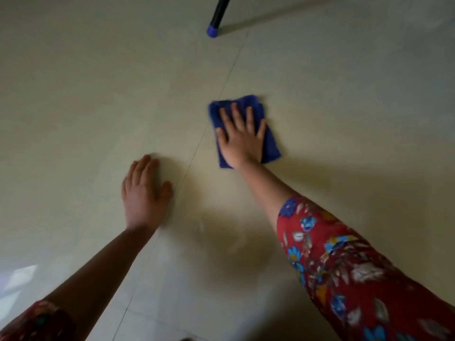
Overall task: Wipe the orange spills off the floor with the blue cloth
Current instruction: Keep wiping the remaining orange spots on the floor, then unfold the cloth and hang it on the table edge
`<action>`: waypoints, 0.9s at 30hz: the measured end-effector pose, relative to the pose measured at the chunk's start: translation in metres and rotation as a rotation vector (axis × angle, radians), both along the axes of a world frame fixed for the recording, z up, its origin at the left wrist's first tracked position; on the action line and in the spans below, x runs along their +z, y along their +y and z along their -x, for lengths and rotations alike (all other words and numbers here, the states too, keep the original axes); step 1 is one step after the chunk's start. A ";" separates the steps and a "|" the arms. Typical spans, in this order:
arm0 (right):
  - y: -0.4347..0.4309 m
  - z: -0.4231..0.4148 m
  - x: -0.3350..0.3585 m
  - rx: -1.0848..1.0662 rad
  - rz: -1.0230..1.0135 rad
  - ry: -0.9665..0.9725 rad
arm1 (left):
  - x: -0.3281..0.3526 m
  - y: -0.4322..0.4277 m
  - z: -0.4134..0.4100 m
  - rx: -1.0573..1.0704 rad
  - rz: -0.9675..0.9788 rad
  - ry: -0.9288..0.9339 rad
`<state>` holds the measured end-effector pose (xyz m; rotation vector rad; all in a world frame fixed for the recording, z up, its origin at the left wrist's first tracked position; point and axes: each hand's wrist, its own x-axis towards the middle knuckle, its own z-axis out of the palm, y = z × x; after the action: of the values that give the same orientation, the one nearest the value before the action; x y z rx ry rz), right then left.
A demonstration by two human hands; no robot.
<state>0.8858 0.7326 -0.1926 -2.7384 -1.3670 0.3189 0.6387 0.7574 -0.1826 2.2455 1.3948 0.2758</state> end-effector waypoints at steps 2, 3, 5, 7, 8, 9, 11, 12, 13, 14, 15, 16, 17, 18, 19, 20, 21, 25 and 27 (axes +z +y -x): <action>-0.010 0.046 0.000 0.201 -0.030 -0.013 | -0.002 0.001 0.012 0.054 -0.009 -0.003; -0.028 0.068 0.000 0.288 -0.063 -0.018 | -0.001 -0.003 0.015 0.065 -0.022 -0.007; -0.076 0.094 -0.002 0.415 -0.112 -0.012 | -0.004 -0.008 0.014 0.062 -0.037 -0.012; -0.132 0.089 -0.006 0.438 -0.128 -0.022 | -0.003 -0.022 0.010 0.023 -0.030 -0.016; -0.155 0.074 -0.010 0.376 -0.132 -0.053 | -0.002 -0.027 0.007 -0.012 -0.023 -0.019; -0.181 0.056 -0.012 0.253 -0.119 -0.101 | 0.000 -0.037 0.006 -0.054 -0.011 -0.030; -0.225 0.022 -0.009 -0.086 -0.067 -0.125 | 0.006 -0.051 0.006 -0.135 -0.010 -0.066; -0.240 0.011 -0.005 -0.224 -0.053 -0.107 | 0.009 -0.053 0.005 -0.157 -0.011 -0.094; -0.252 0.016 -0.004 -0.309 -0.034 -0.079 | 0.014 -0.058 0.014 -0.160 -0.009 -0.111; -0.256 0.028 -0.004 -0.362 -0.028 -0.056 | 0.017 -0.059 0.022 -0.161 -0.018 -0.118; -0.257 0.047 -0.003 -0.397 -0.033 -0.054 | 0.019 -0.061 0.033 -0.157 -0.029 -0.111; -0.253 0.071 -0.003 -0.414 -0.045 -0.059 | 0.021 -0.063 0.045 -0.150 -0.040 -0.093; -0.246 0.098 -0.003 -0.407 -0.059 -0.062 | 0.024 -0.065 0.060 -0.129 -0.058 -0.071; -0.237 0.124 -0.003 -0.373 -0.077 -0.050 | 0.025 -0.067 0.073 -0.104 -0.074 -0.057; -0.227 0.152 -0.003 -0.312 -0.097 -0.030 | 0.028 -0.069 0.087 -0.065 -0.078 -0.051; -0.216 0.176 -0.003 -0.242 -0.106 -0.008 | 0.030 -0.071 0.097 -0.024 -0.067 -0.053; -0.205 0.200 -0.001 -0.187 -0.118 0.026 | 0.032 -0.075 0.106 0.022 -0.051 -0.063; -0.156 0.269 0.006 0.029 -0.120 0.199 | 0.043 -0.086 0.128 0.167 -0.013 -0.106; -0.135 0.286 0.015 0.172 -0.160 0.341 | 0.053 -0.083 0.132 0.248 0.004 -0.128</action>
<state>0.5998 0.5974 -0.1772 -2.3111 -1.4592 0.6241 0.5070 0.6740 -0.1292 2.0119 1.6015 0.4900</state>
